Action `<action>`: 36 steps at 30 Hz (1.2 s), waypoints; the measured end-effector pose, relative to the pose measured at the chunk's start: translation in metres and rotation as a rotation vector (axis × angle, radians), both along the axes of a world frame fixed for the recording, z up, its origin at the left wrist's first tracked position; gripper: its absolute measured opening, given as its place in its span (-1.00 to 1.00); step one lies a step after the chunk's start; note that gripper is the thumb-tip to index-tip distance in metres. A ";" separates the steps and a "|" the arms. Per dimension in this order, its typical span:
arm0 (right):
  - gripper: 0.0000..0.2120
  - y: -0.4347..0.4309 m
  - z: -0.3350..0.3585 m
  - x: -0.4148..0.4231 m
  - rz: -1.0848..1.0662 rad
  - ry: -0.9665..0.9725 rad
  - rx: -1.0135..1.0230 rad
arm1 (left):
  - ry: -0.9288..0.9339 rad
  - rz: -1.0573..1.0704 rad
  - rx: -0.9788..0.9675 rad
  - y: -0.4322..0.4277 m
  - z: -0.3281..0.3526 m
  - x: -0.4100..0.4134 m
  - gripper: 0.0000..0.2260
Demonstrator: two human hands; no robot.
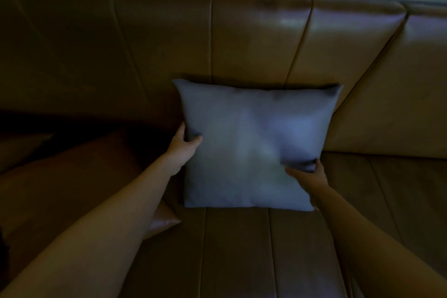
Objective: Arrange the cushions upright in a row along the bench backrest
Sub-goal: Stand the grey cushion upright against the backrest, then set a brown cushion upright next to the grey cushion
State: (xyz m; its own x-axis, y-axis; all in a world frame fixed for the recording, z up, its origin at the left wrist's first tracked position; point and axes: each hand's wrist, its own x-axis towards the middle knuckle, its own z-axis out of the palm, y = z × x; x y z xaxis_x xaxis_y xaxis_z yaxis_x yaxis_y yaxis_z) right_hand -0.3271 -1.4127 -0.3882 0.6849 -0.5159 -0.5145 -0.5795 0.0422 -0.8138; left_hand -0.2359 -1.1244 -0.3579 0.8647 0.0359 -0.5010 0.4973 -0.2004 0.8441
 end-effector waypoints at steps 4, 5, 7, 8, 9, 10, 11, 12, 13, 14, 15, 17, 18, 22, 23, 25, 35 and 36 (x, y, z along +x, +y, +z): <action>-0.32 0.039 0.025 0.012 -0.015 0.129 -0.025 | -0.041 0.020 0.032 0.011 0.021 -0.002 -0.35; -0.37 0.052 0.035 0.017 0.008 0.152 -0.022 | -0.043 0.024 0.035 0.018 0.026 -0.004 -0.36; -0.44 0.079 0.051 0.026 0.064 0.183 -0.045 | -0.039 0.043 0.044 0.037 0.032 -0.009 -0.38; -0.49 0.094 0.058 0.029 0.098 0.186 -0.056 | -0.027 0.061 0.050 0.050 0.033 -0.011 -0.40; -0.54 0.111 0.063 0.031 0.128 0.177 -0.069 | -0.012 0.083 0.058 0.066 0.033 -0.014 -0.42; -0.58 0.128 0.067 0.033 0.153 0.166 -0.086 | 0.004 0.105 0.064 0.083 0.030 -0.017 -0.44; -0.59 0.146 0.070 0.035 0.173 0.151 -0.097 | 0.016 0.121 0.072 0.102 0.027 -0.021 -0.45; -0.58 0.165 0.072 0.037 0.196 0.137 -0.103 | 0.026 0.133 0.080 0.122 0.023 -0.024 -0.45; -0.55 0.186 0.072 0.039 0.234 0.139 -0.106 | 0.031 0.146 0.096 0.144 0.020 -0.029 -0.45; -0.52 0.208 0.070 0.043 0.273 0.145 -0.103 | 0.040 0.162 0.114 0.167 0.015 -0.033 -0.46; -0.48 0.230 0.066 0.047 0.311 0.157 -0.095 | 0.054 0.172 0.133 0.189 0.011 -0.037 -0.46; -0.43 0.275 0.057 0.051 0.381 0.189 -0.077 | 0.096 0.174 0.184 0.236 0.002 -0.046 -0.46; -0.40 0.298 0.052 0.052 0.403 0.195 -0.066 | 0.131 0.155 0.224 0.260 -0.002 -0.049 -0.46; -0.35 0.368 0.031 0.049 0.477 0.220 -0.005 | 0.320 0.065 0.416 0.345 -0.025 -0.063 -0.35; -0.34 0.382 0.026 0.048 0.508 0.235 -0.007 | 0.368 0.078 0.428 0.360 -0.032 -0.067 -0.30; -0.31 0.402 0.016 0.044 0.551 0.264 -0.008 | 0.444 0.157 0.418 0.381 -0.043 -0.078 -0.18; -0.10 0.425 -0.046 0.051 0.623 0.340 -0.061 | 0.570 0.375 -0.074 0.423 -0.094 -0.098 0.36; -0.06 0.423 -0.051 0.054 0.631 0.353 -0.076 | 0.570 0.355 -0.090 0.425 -0.095 -0.099 0.39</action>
